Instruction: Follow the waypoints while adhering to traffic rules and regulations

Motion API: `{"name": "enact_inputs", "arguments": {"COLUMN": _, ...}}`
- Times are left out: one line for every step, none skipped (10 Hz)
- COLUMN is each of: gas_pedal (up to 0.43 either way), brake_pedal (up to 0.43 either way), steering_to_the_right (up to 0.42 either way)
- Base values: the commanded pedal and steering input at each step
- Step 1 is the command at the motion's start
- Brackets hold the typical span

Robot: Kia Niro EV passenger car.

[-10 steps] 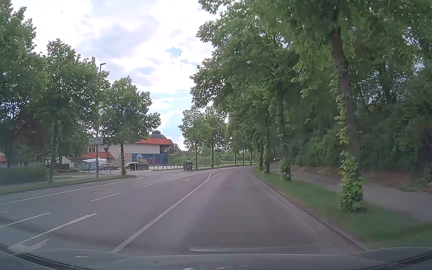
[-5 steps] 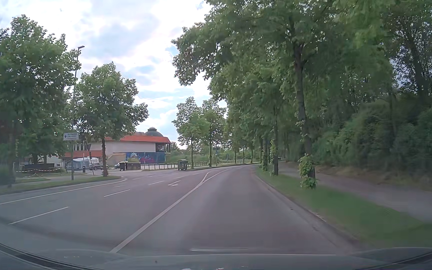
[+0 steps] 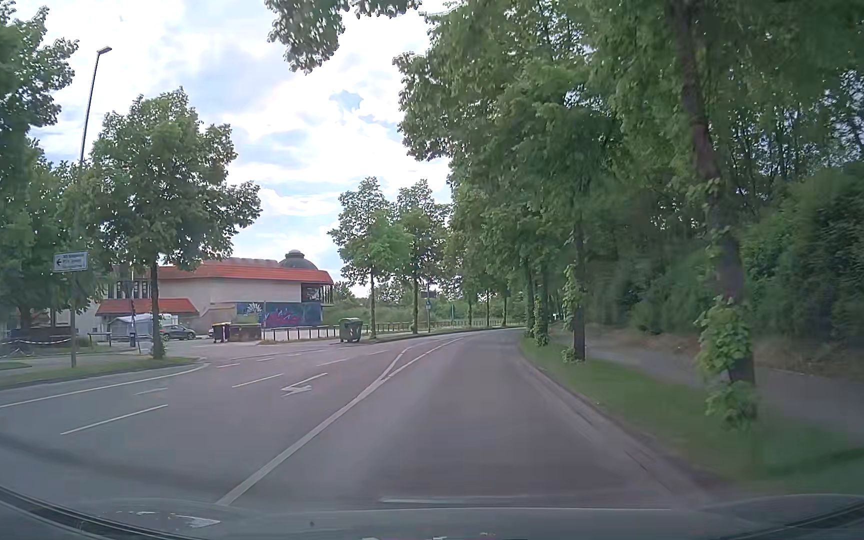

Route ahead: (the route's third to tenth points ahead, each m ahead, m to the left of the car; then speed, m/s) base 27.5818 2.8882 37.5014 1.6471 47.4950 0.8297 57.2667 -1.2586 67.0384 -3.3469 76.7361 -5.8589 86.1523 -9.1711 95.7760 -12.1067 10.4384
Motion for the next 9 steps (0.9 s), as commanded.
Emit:
{"name": "enact_inputs", "arguments": {"gas_pedal": 0.248, "brake_pedal": 0.018, "steering_to_the_right": 0.001}}
{"name": "enact_inputs", "arguments": {"gas_pedal": 0.248, "brake_pedal": 0.018, "steering_to_the_right": 0.002}}
{"name": "enact_inputs", "arguments": {"gas_pedal": 0.248, "brake_pedal": 0.018, "steering_to_the_right": 0.004}}
{"name": "enact_inputs", "arguments": {"gas_pedal": 0.248, "brake_pedal": 0.018, "steering_to_the_right": 0.005}}
{"name": "enact_inputs", "arguments": {"gas_pedal": 0.248, "brake_pedal": 0.018, "steering_to_the_right": 0.005}}
{"name": "enact_inputs", "arguments": {"gas_pedal": 0.248, "brake_pedal": 0.018, "steering_to_the_right": 0.005}}
{"name": "enact_inputs", "arguments": {"gas_pedal": 0.248, "brake_pedal": 0.018, "steering_to_the_right": 0.005}}
{"name": "enact_inputs", "arguments": {"gas_pedal": 0.248, "brake_pedal": 0.018, "steering_to_the_right": 0.005}}
{"name": "enact_inputs", "arguments": {"gas_pedal": 0.248, "brake_pedal": 0.018, "steering_to_the_right": 0.006}}
